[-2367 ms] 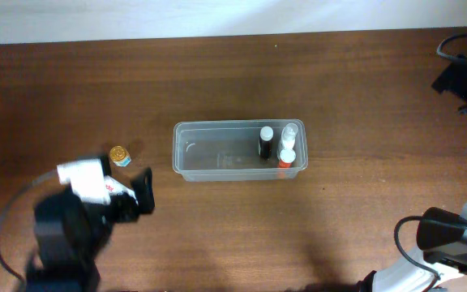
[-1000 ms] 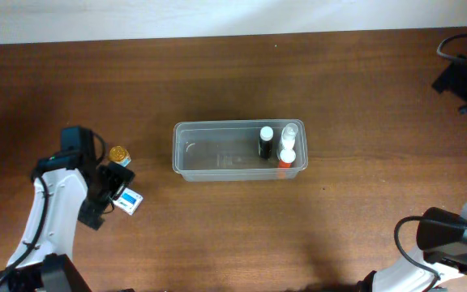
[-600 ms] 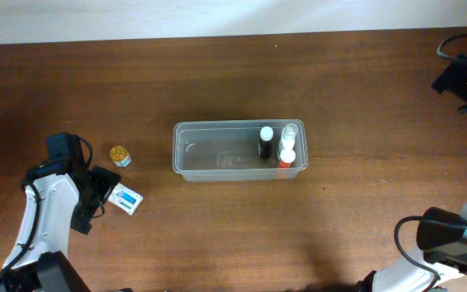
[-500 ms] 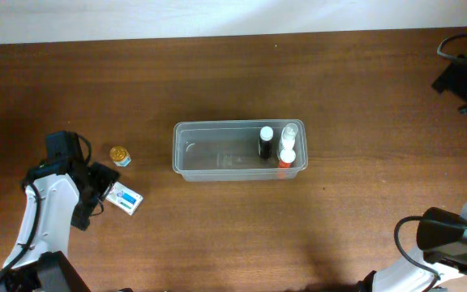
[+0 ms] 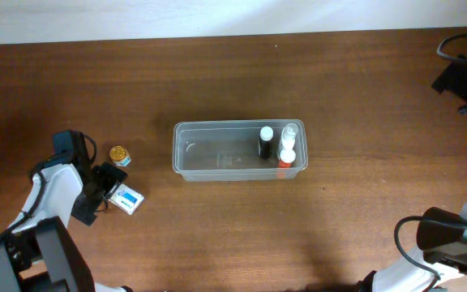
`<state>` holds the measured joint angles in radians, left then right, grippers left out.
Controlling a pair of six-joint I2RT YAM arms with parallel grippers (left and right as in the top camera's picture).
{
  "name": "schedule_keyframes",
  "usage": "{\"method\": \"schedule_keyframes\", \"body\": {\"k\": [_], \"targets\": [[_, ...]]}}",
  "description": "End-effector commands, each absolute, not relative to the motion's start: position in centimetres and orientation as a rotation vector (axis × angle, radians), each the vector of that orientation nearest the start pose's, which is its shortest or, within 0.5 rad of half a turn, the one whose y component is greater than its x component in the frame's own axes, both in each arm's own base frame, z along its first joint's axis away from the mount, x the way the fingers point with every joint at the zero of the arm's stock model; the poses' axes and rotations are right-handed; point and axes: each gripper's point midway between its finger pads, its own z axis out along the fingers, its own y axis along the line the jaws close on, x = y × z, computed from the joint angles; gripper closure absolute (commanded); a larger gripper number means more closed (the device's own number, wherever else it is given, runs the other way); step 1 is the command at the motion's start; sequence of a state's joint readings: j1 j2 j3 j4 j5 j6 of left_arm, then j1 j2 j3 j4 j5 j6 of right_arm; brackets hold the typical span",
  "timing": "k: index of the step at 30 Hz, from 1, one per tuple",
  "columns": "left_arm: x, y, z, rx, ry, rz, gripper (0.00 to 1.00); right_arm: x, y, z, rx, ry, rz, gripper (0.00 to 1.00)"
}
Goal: Pack container
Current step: 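Lift the Panadol box and carry it over the container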
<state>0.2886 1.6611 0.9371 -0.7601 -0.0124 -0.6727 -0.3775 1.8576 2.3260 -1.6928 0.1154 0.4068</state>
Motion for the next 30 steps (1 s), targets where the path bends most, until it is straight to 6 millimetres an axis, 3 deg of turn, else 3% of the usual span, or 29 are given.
{"method": "schedule_keyframes", "body": {"k": [1,11,13,16,17,19,26,30], "targets": [[27.1,7.8,-0.2,-1.414,2.773,-0.038,0.00,33.3,-15.7,30.3,1.089,2.565,-0.170,0.02],[27.3,7.7,-1.6,-1.424,2.792,-0.040,0.04,33.3,-15.7,30.3,1.089,2.565,-0.170,0.02],[27.5,7.8,-1.6,-1.420,2.785,-0.042,0.11,33.3,-15.7,30.3,1.089,2.565,-0.170,0.02],[27.5,7.7,-1.6,-1.419,2.785,-0.053,0.48,33.3,-15.7,30.3,1.089,2.565,-0.170,0.02],[27.4,7.5,-1.6,-1.415,2.794,-0.062,0.56,33.3,-15.7,30.3,1.089,2.565,-0.170,0.02],[27.5,7.2,-1.6,-1.377,2.819,-0.093,0.63,33.3,-15.6,30.3,1.089,2.565,-0.169,0.02],[27.6,6.5,-1.6,-1.335,2.844,-0.152,0.62,33.3,-15.7,30.3,1.089,2.565,-0.170,0.02],[28.8,4.7,-0.9,-1.181,2.886,-0.345,0.62,33.3,-15.7,30.3,1.089,2.565,-0.170,0.02]]}}
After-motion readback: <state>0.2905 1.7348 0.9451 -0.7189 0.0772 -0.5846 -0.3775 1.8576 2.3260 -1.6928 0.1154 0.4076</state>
